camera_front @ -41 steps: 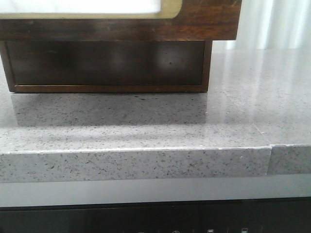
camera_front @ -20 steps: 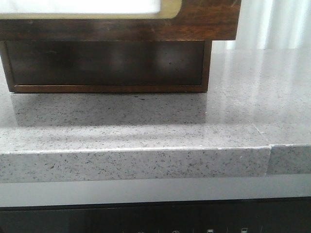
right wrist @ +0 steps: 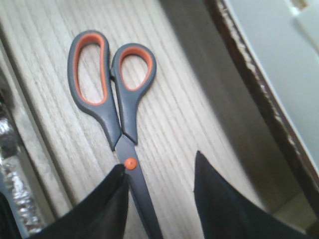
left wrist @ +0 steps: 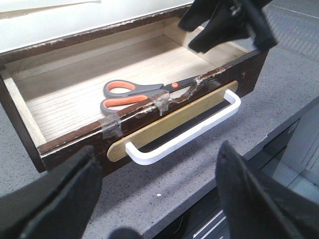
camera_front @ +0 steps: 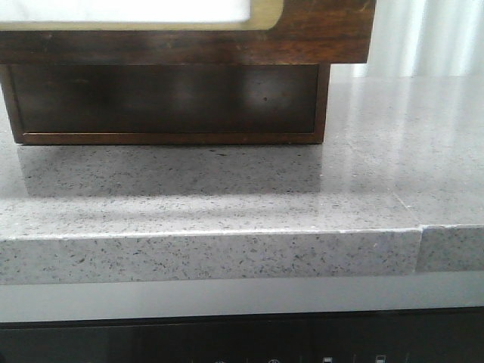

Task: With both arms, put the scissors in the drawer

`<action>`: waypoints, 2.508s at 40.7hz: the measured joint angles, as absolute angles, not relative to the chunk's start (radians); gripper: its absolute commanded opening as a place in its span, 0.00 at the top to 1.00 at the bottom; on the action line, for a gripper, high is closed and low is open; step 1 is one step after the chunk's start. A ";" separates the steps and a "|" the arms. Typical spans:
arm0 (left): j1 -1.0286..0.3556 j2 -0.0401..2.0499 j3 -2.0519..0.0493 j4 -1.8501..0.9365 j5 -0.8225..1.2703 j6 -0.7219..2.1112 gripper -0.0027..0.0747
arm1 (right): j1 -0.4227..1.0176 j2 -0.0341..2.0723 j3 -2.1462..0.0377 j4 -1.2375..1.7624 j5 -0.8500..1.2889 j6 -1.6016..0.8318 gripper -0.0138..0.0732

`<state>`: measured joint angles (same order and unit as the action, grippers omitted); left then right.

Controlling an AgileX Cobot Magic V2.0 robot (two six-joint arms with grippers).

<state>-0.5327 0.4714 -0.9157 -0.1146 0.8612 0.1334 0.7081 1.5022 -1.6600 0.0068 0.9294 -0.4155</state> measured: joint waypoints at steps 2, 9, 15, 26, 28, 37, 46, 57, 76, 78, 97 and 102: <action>-0.533 0.471 -0.916 -0.115 0.861 0.133 0.34 | 0.708 1.469 -1.655 0.007 0.940 -0.361 0.44; -0.533 0.471 -0.916 -0.115 0.861 0.133 0.34 | 0.708 1.311 -1.552 0.000 0.930 -0.211 0.44; -0.533 0.471 -0.916 -0.115 0.861 0.133 0.34 | 0.708 1.155 -1.398 0.000 0.877 -0.105 0.44; -0.533 0.471 -0.916 -0.115 0.861 0.133 0.34 | 0.708 0.857 -1.145 0.000 0.824 -0.008 0.44; -0.533 0.471 -0.916 -0.115 0.861 0.133 0.34 | 0.708 0.809 -1.113 0.000 0.826 0.000 0.44; -0.533 0.471 -0.916 -0.115 0.861 0.133 0.34 | 0.708 0.628 -1.001 0.000 0.928 0.000 0.44; -0.533 0.471 -0.916 -0.115 0.861 0.133 0.34 | 0.708 0.566 -0.977 -0.009 1.018 0.000 0.44; -0.533 0.471 -0.916 -0.115 0.861 0.133 0.62 | 0.708 0.566 -0.977 -0.017 1.031 0.000 0.72; -0.533 0.471 -0.916 -0.115 0.861 0.133 0.99 | 0.708 0.565 -0.977 -0.017 1.025 0.000 0.98; -0.533 0.471 -0.916 -0.115 0.861 0.133 0.99 | 0.708 0.565 -0.977 -0.017 1.023 0.000 0.98; -0.533 0.471 -0.916 -0.115 0.861 0.133 0.99 | 0.708 0.565 -0.977 -0.017 1.017 0.000 0.98; -0.522 0.462 -0.890 -0.115 0.848 0.133 0.99 | 0.708 0.565 -0.977 -0.017 1.017 0.000 0.98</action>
